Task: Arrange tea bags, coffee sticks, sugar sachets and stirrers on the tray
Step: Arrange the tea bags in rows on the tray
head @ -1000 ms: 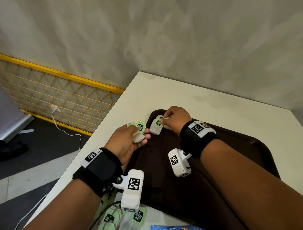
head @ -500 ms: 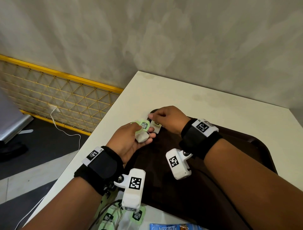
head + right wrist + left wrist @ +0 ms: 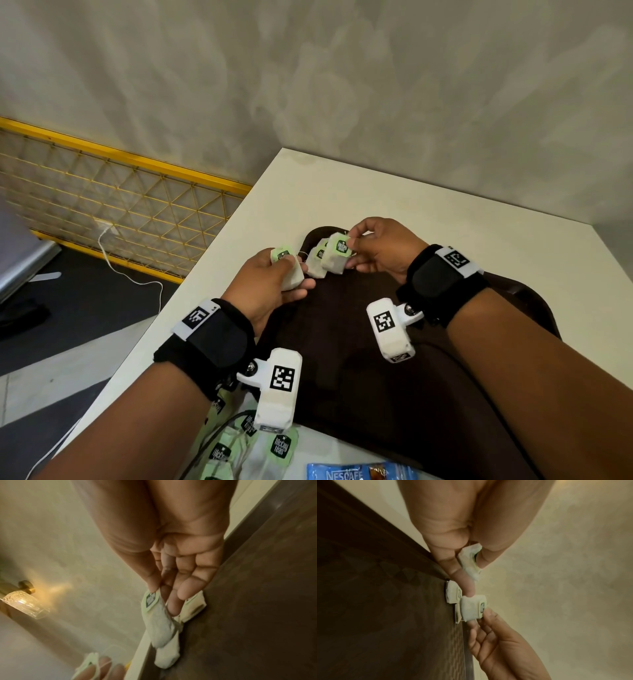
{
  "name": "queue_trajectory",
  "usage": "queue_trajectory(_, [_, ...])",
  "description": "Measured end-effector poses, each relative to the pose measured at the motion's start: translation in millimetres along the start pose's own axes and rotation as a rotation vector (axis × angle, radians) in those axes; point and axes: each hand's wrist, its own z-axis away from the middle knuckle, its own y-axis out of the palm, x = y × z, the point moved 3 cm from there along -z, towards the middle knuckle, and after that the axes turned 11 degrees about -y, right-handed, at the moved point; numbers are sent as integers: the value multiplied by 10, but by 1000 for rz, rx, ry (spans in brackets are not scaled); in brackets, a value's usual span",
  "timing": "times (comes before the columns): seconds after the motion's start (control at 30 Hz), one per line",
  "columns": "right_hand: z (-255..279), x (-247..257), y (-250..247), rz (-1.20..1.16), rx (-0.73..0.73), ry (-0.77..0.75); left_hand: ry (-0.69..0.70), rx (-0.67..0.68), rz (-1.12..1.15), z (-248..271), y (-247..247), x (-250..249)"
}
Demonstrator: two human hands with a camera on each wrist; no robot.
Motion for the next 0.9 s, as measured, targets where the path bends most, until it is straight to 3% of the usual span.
queue_trajectory(0.37, [-124, -240, -16, 453, -45, 119, 16, -30, -88, -29, -27, 29])
queue_trajectory(0.53, [-188, -237, -19, 731, 17, 110, -19, -32, -5, -18, -28, 10])
queue_trajectory(0.7, [-163, -158, -40, 806, -3, 71, 9, 12, -55, -13, -12, 10])
queue_trajectory(0.8, [-58, -39, 28, 623, -29, -91, 40, 23, -121, -5, 20, 6])
queue_trajectory(0.9, [92, 38, 243, 252, 103, -90, 62, -29, -184, -33, 22, 1])
